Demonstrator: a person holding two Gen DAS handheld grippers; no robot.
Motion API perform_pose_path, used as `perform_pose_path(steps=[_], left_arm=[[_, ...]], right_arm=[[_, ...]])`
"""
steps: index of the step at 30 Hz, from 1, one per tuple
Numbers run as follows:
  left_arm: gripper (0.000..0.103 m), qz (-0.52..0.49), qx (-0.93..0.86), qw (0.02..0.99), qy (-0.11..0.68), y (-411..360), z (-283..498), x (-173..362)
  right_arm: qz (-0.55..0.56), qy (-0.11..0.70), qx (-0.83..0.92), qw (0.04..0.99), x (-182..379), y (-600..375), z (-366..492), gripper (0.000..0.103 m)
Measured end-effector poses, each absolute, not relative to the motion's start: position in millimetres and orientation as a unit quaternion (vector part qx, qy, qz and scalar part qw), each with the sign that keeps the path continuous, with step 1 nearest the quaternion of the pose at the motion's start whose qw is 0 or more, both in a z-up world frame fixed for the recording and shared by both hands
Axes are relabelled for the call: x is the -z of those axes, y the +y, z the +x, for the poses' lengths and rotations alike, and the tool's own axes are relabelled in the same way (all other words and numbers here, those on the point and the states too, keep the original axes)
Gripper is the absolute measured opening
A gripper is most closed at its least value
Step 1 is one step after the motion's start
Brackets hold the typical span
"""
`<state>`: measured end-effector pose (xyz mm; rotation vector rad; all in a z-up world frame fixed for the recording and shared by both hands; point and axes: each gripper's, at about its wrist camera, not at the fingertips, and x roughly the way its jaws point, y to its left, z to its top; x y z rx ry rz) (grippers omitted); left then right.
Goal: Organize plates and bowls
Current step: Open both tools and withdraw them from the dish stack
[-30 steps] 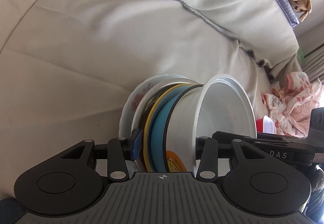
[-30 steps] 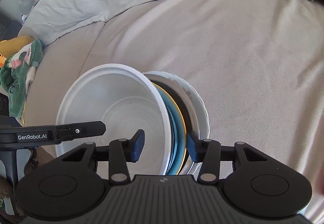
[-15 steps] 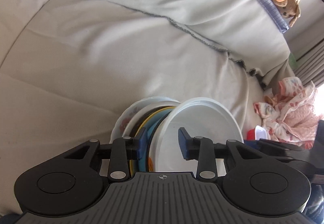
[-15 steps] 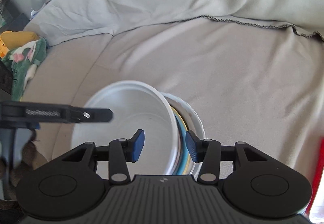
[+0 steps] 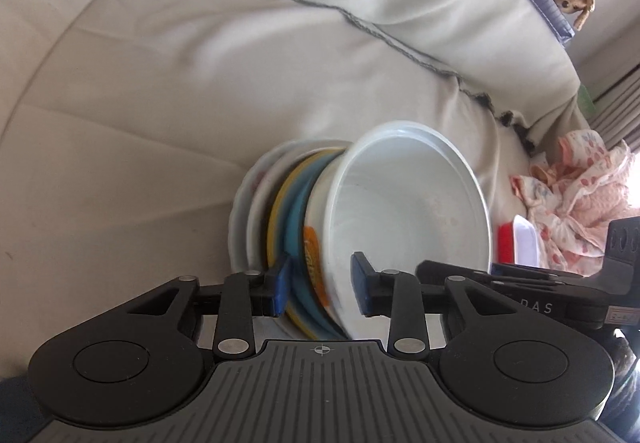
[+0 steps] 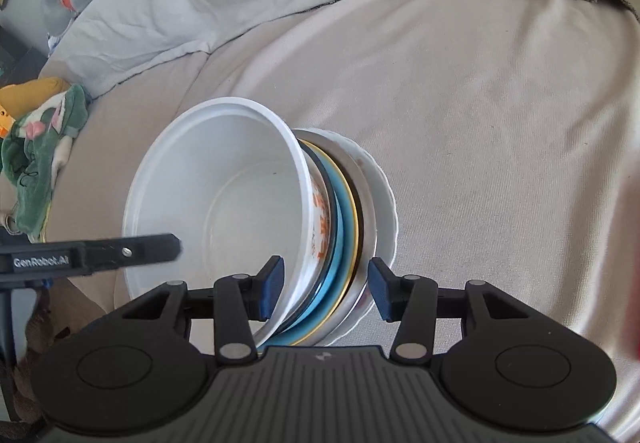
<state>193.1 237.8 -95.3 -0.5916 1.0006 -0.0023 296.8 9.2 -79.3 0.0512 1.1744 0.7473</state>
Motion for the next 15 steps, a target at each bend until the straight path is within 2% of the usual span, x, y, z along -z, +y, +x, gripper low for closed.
perform_pose_path(steps=[6, 11, 15], left_arm=[[0.037, -0.294, -0.013, 0.834, 0.467, 241.9, 195.5, 94.7], [0.035, -0.306, -0.007, 0.845, 0.439, 243.7, 176.1, 78.4], [0.036, -0.313, 0.003, 0.853, 0.419, 238.7, 173.8, 64.7]], right_arm=[[0.044, 0.541, -0.345, 0.766, 78.9, 11.2, 305.1, 0.047], [0.051, 0.511, -0.359, 0.779, 63.9, -1.5, 295.9, 0.047], [0.063, 0.485, -0.375, 0.787, 45.8, -4.9, 290.4, 0.040]])
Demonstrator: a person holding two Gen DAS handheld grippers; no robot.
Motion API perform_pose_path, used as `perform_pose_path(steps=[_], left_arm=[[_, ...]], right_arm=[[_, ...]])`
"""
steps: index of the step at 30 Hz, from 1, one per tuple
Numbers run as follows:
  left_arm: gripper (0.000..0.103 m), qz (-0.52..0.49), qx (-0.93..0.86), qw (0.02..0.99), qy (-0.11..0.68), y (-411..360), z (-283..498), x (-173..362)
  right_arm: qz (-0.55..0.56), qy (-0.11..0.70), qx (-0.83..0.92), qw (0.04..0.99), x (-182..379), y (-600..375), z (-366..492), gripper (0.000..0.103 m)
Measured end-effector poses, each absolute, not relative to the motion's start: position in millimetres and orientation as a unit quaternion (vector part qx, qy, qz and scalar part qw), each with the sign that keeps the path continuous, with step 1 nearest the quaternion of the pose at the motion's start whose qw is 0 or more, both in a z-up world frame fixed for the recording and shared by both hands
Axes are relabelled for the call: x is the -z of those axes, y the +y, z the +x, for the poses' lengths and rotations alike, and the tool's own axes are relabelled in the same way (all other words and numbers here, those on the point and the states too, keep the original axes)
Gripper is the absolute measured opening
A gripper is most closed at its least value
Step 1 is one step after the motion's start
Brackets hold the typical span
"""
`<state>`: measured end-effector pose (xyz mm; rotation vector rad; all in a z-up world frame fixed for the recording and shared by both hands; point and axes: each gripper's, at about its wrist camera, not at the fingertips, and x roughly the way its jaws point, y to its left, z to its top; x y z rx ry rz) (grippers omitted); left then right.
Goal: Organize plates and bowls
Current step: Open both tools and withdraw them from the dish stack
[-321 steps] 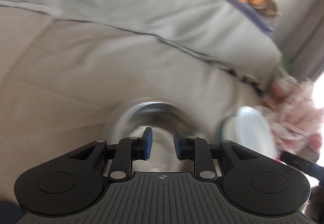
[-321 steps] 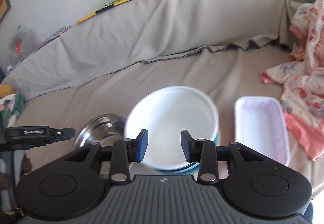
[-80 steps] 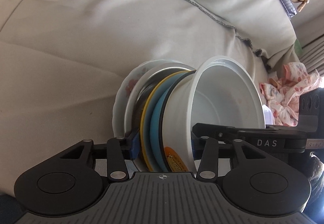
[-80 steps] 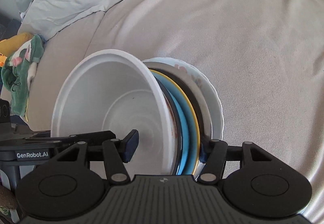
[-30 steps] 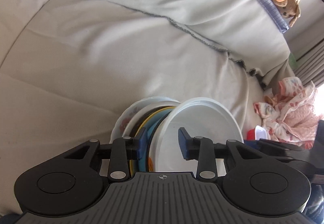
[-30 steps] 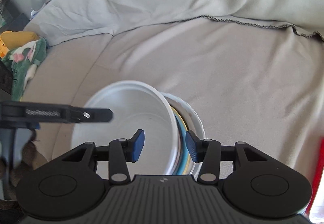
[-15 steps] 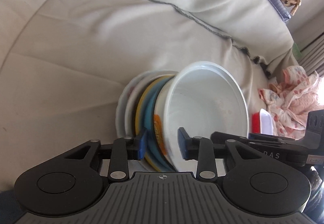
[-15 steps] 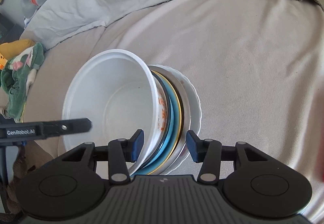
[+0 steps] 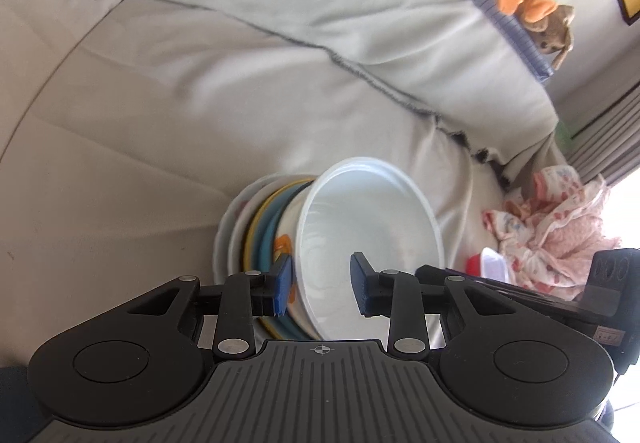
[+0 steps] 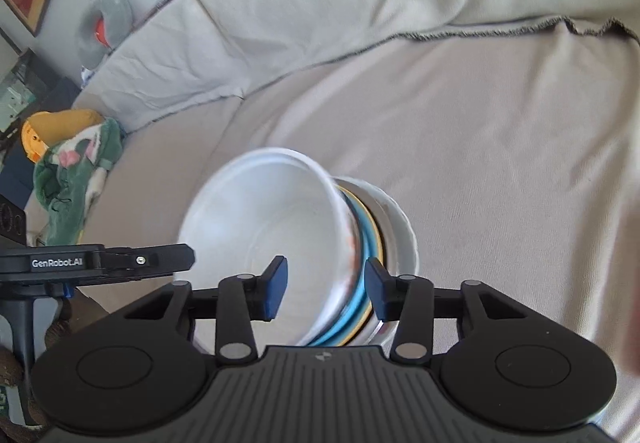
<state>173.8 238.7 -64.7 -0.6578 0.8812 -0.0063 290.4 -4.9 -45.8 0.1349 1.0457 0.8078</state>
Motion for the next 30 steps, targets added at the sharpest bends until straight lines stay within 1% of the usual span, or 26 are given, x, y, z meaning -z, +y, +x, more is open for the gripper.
perform_pose_path(steps=[4, 8, 12, 15, 21, 25, 27, 30], left_arm=[[0.036, -0.306, -0.008, 0.859, 0.410, 234.0, 179.3, 58.5], [0.035, -0.306, -0.017, 0.855, 0.419, 232.9, 181.9, 62.5], [0.034, -0.315, -0.025, 0.849, 0.424, 235.5, 180.6, 69.7], [0.034, -0.308, -0.049, 0.858, 0.408, 236.3, 174.4, 66.5], [0.034, -0.268, -0.087, 0.892, 0.353, 225.8, 162.2, 36.9], [0.034, -0.253, -0.054, 0.910, 0.325, 196.3, 166.6, 16.0], [0.034, -0.245, -0.021, 0.912, 0.328, 173.8, 176.4, 13.6], [0.034, -0.228, 0.034, 0.908, 0.349, 127.2, 199.7, 23.4]], right_arm=[[0.058, 0.468, -0.370, 0.800, 40.3, -3.1, 289.0, 0.040], [0.067, 0.477, -0.366, 0.796, 45.6, -2.1, 293.9, 0.038], [0.057, 0.472, -0.361, 0.802, 48.6, 0.4, 292.2, 0.038], [0.054, 0.469, -0.364, 0.803, 48.8, -0.7, 290.1, 0.038], [0.053, 0.453, -0.362, 0.813, 42.3, -13.2, 285.2, 0.038], [0.058, 0.426, -0.368, 0.824, 30.9, -32.8, 278.2, 0.038], [0.052, 0.406, -0.365, 0.836, 24.0, -51.2, 275.3, 0.038], [0.033, 0.366, -0.332, 0.869, 16.9, -92.8, 272.0, 0.038]])
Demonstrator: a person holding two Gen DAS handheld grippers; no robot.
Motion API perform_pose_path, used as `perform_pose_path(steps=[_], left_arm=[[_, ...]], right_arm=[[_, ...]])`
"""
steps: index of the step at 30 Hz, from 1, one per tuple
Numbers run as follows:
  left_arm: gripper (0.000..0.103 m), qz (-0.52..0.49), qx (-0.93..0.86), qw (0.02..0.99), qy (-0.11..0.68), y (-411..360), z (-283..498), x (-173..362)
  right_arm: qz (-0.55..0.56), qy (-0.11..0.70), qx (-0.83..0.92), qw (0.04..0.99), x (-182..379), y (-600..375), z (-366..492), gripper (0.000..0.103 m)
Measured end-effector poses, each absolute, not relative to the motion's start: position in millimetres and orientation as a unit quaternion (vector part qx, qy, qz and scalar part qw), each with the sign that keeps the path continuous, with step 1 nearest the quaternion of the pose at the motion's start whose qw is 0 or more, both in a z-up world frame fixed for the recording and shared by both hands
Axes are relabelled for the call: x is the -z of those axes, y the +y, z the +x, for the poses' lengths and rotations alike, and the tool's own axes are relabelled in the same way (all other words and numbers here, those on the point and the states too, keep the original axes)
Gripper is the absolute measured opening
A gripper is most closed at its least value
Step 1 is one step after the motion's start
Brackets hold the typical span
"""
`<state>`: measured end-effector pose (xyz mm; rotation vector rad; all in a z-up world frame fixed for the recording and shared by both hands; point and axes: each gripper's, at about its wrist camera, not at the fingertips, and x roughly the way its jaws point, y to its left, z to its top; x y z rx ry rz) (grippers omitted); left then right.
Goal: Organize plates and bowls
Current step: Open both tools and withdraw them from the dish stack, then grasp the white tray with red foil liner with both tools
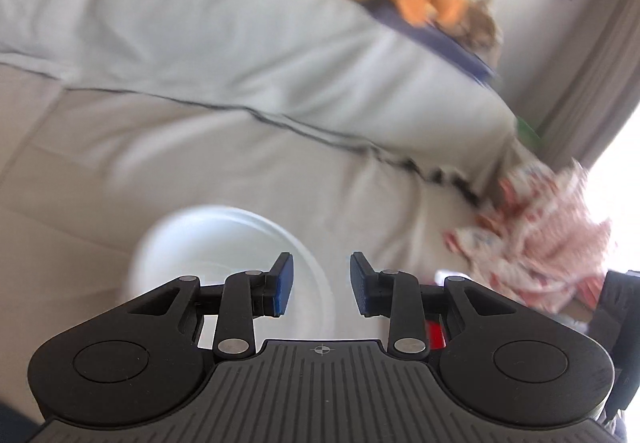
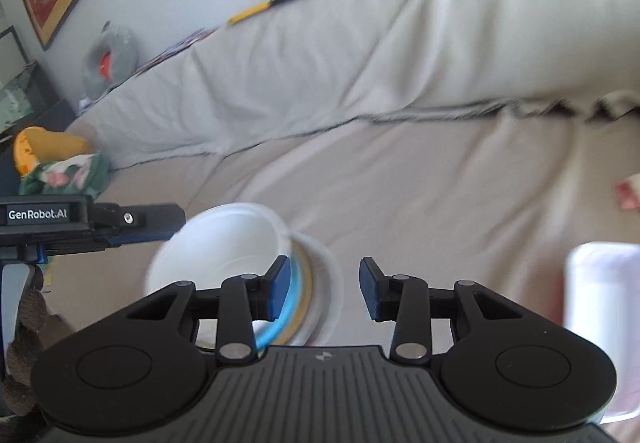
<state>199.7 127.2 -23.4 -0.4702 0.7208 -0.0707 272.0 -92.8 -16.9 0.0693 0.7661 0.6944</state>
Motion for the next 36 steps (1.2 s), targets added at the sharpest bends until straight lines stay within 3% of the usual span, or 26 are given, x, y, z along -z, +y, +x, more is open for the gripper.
perform_pose_path(steps=[7, 15, 22, 26, 36], left_arm=[[0.034, -0.210, 0.129, 0.872, 0.423, 8.3, 269.0, 85.4], [0.034, -0.155, 0.146, 0.853, 0.477, -80.5, 318.6, 135.4], [0.034, -0.135, 0.130, 0.846, 0.500, -98.4, 344.0, 160.8], [0.022, -0.148, 0.135, 0.837, 0.509, -96.7, 352.0, 169.8], [0.021, -0.089, 0.096, 0.869, 0.477, -56.5, 306.5, 145.4]], right_arm=[[0.046, 0.339, -0.177, 0.923, 43.3, -222.0, 277.4, 0.043], [0.092, 0.376, -0.083, 0.918, 113.0, -300.7, 305.0, 0.043], [0.136, 0.402, -0.084, 0.901, 150.2, -307.7, 331.2, 0.043], [0.170, 0.421, -0.109, 0.884, 159.6, -302.9, 340.4, 0.029], [0.147, 0.428, -0.174, 0.875, 148.6, -248.2, 331.1, 0.029]])
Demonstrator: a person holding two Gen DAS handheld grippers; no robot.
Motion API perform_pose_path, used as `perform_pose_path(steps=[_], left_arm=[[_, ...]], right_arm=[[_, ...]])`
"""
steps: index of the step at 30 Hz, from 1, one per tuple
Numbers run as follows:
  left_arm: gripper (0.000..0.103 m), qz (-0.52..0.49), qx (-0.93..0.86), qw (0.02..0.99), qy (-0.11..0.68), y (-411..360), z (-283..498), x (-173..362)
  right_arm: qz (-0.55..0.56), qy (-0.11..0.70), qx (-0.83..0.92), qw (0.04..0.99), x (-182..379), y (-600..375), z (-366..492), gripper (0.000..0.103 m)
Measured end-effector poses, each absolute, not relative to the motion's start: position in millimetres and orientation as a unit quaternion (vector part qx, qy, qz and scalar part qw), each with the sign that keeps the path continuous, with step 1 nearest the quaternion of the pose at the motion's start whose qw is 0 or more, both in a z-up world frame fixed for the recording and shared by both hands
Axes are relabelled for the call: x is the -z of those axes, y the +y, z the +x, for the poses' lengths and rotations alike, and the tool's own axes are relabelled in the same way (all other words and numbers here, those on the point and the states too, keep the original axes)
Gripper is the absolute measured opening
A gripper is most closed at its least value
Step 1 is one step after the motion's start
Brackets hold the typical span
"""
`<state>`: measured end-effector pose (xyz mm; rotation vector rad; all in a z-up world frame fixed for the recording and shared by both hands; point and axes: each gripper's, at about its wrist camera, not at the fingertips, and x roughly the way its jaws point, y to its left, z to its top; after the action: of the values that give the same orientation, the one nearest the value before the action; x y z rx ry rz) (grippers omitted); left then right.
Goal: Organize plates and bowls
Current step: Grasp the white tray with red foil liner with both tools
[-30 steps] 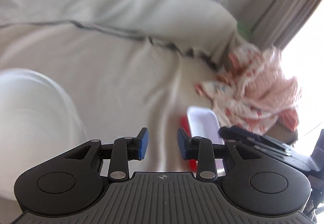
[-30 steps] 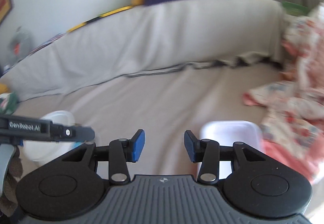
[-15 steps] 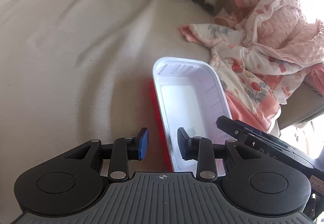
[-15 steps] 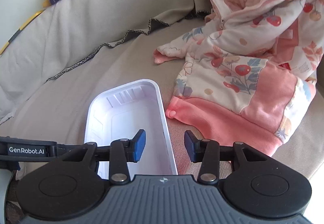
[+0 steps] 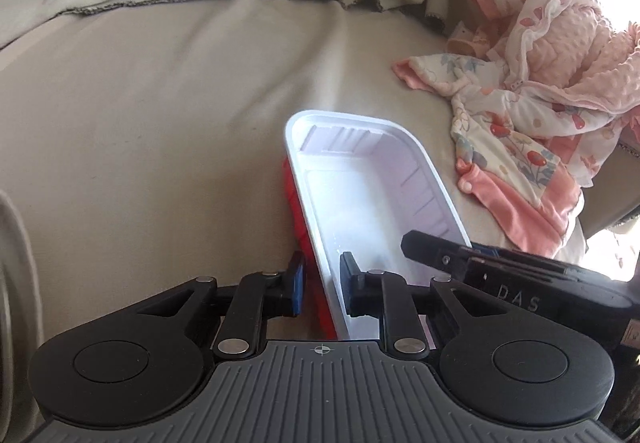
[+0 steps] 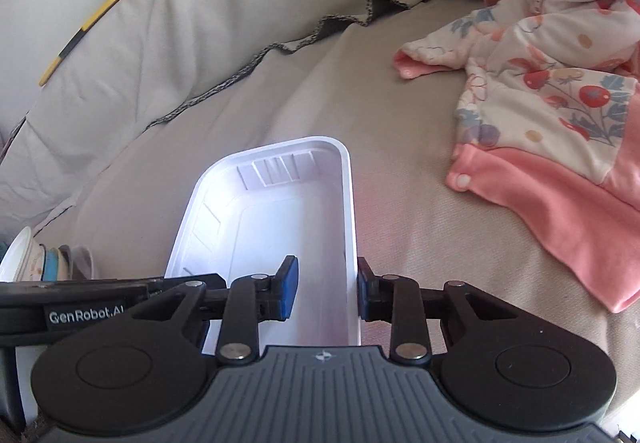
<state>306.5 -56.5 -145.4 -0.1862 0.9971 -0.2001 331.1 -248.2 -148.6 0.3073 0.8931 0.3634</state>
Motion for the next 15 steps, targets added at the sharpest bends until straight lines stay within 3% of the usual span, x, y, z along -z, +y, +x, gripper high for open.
perform_pose_path(steps=[15], left_arm=[[0.021, -0.083, 0.078, 0.867, 0.485, -23.9, 277.0, 161.6]], right_arm=[[0.118, 0.454, -0.224, 0.854, 153.6, -205.9, 317.0, 0.030]])
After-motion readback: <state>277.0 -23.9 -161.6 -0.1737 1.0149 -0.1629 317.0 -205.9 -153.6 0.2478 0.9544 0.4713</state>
